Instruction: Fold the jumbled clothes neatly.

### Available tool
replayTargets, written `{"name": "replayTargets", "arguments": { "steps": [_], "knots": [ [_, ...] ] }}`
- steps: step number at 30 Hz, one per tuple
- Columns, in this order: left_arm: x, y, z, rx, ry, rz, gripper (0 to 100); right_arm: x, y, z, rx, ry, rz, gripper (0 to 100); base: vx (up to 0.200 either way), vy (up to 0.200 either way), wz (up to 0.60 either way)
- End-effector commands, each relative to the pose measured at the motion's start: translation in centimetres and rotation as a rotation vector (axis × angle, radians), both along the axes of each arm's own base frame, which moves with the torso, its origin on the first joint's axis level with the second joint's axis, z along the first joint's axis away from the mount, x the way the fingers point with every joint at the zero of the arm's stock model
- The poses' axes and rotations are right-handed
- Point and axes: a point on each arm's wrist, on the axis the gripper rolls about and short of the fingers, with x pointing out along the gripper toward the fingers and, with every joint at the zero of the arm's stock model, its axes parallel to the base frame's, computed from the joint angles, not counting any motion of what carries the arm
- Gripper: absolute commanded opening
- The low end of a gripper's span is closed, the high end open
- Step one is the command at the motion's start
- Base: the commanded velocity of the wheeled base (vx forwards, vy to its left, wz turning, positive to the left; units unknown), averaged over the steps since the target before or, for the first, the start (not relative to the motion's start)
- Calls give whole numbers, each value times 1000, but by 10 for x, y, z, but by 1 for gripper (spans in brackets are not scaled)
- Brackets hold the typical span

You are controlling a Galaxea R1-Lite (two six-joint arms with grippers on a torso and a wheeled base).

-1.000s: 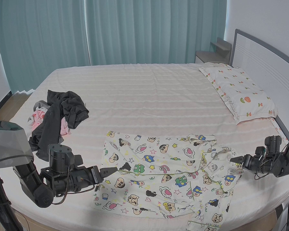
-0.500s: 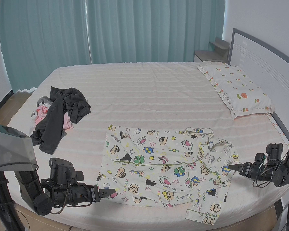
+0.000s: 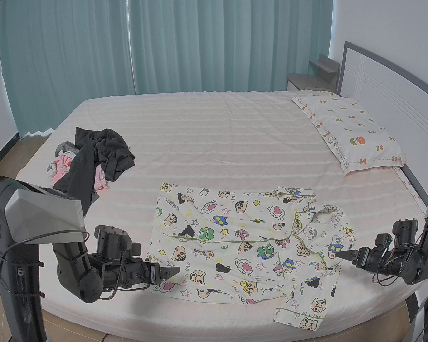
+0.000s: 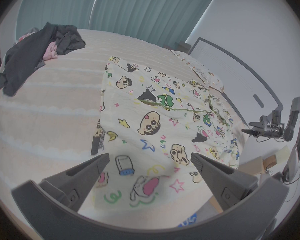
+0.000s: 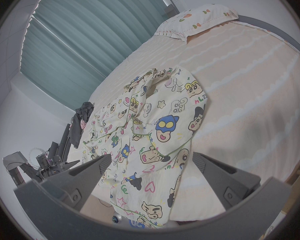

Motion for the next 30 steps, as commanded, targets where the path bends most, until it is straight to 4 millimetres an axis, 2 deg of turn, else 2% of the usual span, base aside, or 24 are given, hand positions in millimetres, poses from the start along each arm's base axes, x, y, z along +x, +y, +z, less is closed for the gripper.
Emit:
{"name": "replayTargets", "arguments": {
  "steps": [1, 20, 21, 30],
  "knots": [
    [12, 5, -20, 13, 20, 18, 100, -2, 1, -2, 1, 13, 3, 100, 0, 0, 0],
    [16, -1, -22, 11, 8, 5, 100, -2, 0, -2, 0, 12, 3, 100, 0, 0, 0],
    [16, -1, -21, 12, 8, 6, 0, -2, 1, -2, 0, 12, 4, 100, 0, 0, 0],
    [7, 7, -22, 29, 48, 29, 0, -2, 0, -2, 0, 12, 3, 100, 0, 0, 0]
  ]
}}
